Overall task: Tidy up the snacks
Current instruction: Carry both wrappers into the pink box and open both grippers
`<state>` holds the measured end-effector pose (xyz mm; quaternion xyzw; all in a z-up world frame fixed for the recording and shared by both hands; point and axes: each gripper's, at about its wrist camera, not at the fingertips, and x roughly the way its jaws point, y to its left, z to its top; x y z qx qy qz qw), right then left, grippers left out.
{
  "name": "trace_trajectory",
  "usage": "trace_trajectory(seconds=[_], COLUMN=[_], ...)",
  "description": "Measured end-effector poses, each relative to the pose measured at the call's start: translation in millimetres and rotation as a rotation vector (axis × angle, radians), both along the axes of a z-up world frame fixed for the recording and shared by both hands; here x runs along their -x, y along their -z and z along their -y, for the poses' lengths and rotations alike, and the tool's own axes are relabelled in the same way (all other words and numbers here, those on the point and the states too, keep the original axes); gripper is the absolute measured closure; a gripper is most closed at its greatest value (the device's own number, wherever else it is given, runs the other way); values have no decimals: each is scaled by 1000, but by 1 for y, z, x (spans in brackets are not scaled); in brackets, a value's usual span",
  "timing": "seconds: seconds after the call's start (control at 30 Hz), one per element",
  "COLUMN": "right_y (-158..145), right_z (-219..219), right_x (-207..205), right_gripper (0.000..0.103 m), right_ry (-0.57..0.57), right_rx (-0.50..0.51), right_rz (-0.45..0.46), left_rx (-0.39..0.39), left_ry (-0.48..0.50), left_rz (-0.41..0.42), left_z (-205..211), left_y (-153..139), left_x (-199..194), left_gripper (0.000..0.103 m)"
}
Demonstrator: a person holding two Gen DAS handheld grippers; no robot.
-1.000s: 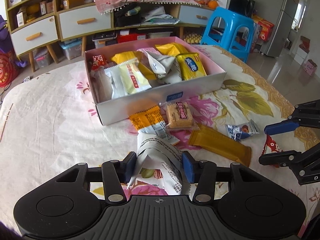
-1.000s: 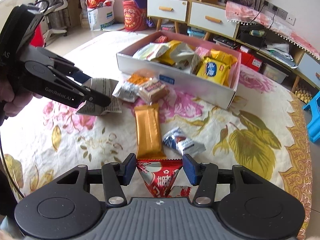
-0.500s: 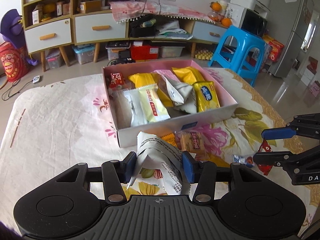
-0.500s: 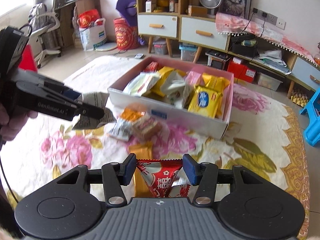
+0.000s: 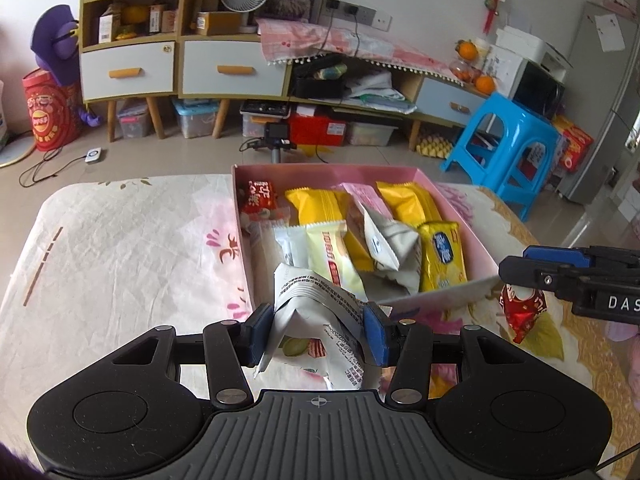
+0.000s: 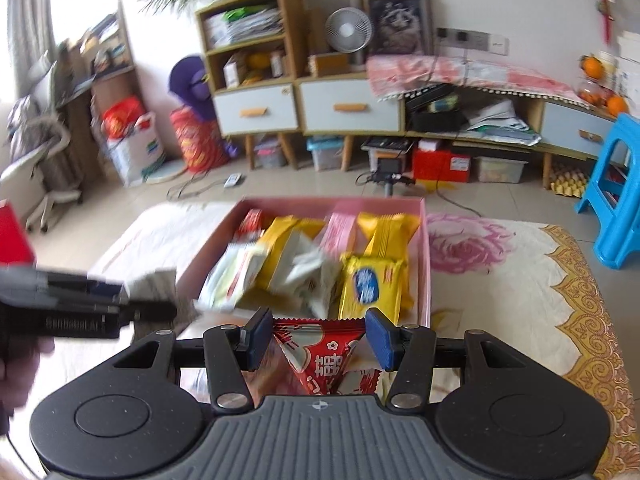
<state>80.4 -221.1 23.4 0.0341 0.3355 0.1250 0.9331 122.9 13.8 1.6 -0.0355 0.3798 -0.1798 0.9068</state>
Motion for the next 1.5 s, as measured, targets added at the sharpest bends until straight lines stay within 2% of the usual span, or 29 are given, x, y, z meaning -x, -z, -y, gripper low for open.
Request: trace_trajectory(seconds=[0.27,0.5,0.87,1.03,1.17,1.33,1.37,1.5], right_y=[8,25,36,37,38,30,28,23], right_z=[5,10,11,9,8,8,8,4], right_x=[-31,-55,-65,-69,-68,-64,-63,-57], right_gripper=[61,61,61,60,59,46,42,36], right_ry=[85,151,176,164,157,156,154,139], right_rx=[-83,-129,-186,-195,-191,-189,-187,-168], right_rz=[29,13,35,26,17,33,37,42], left_rx=[44,63,35,15,-22,-28,-30,-38], left_ry=[-31,-21,-71,-65,-51,-42,-45,-47], left_rz=[10,30,60,69,91,85,83,80], left_z=[9,23,31,33,38,36,35,32], left_y=[5,12,30,35,36,31,30,25], left_x=[-24,-37,-54,-56,-54,-50,-49,-43], left_gripper=[56,56,56,55,49,39,34,26])
